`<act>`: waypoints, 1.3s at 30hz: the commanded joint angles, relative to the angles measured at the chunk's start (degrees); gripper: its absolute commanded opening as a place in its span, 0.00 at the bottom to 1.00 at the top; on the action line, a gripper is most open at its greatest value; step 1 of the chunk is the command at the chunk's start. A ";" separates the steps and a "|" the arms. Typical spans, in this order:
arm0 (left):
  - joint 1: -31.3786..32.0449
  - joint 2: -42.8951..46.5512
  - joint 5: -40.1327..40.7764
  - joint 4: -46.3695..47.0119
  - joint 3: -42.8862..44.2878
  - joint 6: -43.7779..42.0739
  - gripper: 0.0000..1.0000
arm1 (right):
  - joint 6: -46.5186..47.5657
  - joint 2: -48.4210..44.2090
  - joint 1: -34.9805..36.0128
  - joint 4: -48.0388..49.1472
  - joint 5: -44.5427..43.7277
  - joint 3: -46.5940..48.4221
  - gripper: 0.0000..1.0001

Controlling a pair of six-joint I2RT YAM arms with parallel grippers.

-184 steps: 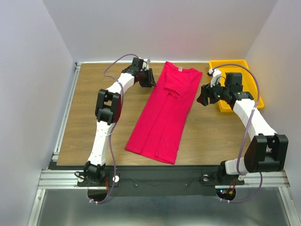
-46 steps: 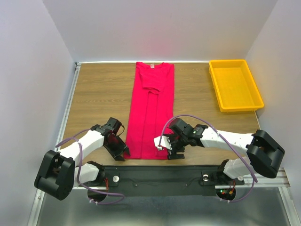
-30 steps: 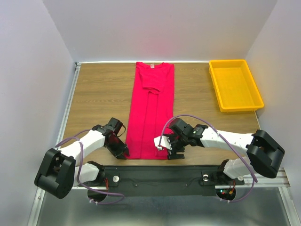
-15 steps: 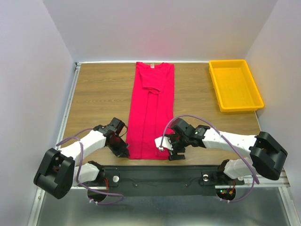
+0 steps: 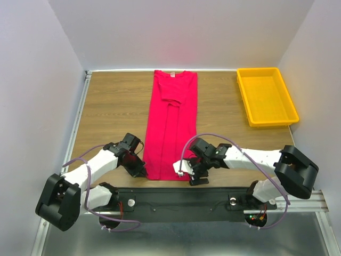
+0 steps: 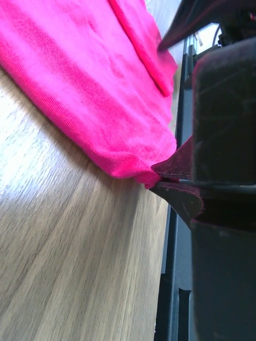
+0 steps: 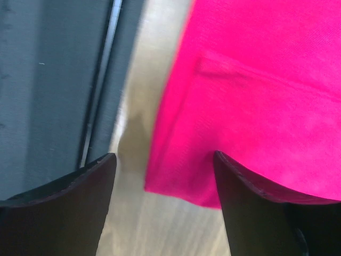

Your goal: Fold and stack the t-shirts

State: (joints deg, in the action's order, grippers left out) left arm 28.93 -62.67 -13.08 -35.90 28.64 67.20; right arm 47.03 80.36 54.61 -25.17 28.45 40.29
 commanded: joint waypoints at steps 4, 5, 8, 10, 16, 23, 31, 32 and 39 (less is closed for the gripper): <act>0.34 1.50 -1.24 0.04 -0.52 1.18 0.00 | -2.37 4.28 4.80 2.40 -3.82 1.63 0.65; 0.43 1.50 -1.24 0.04 -0.52 1.18 0.00 | -2.64 5.41 5.15 2.58 -4.45 1.72 0.63; 0.43 1.85 -1.51 0.13 -0.78 1.18 0.00 | -3.87 6.21 5.51 3.55 -6.47 1.46 0.54; 0.34 2.03 -1.68 0.22 -1.13 1.27 0.00 | -4.31 6.13 5.68 3.81 -7.53 1.19 0.45; 0.34 3.08 -1.95 -0.40 -1.31 1.27 0.00 | -5.19 2.62 5.68 4.08 -10.60 0.23 0.30; 0.34 5.72 -1.95 -2.15 -0.96 2.23 0.00 | -5.81 -2.83 5.68 2.76 -9.12 0.66 0.12; 0.34 5.20 -2.30 -2.94 4.04 2.59 0.00 | -2.47 -2.66 4.46 -5.58 -3.14 6.28 0.01; 0.43 4.85 -2.30 -3.03 4.57 2.59 0.00 | -2.03 -2.75 3.93 -6.03 -2.00 7.51 0.01; -0.36 3.09 -3.00 -2.86 8.53 2.50 0.00 | -1.94 -4.51 -3.54 -8.76 1.87 11.73 0.01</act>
State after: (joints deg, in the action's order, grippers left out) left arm 28.91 -58.74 -15.70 -37.67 34.06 69.32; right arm 44.31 78.19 53.74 -31.55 26.41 48.86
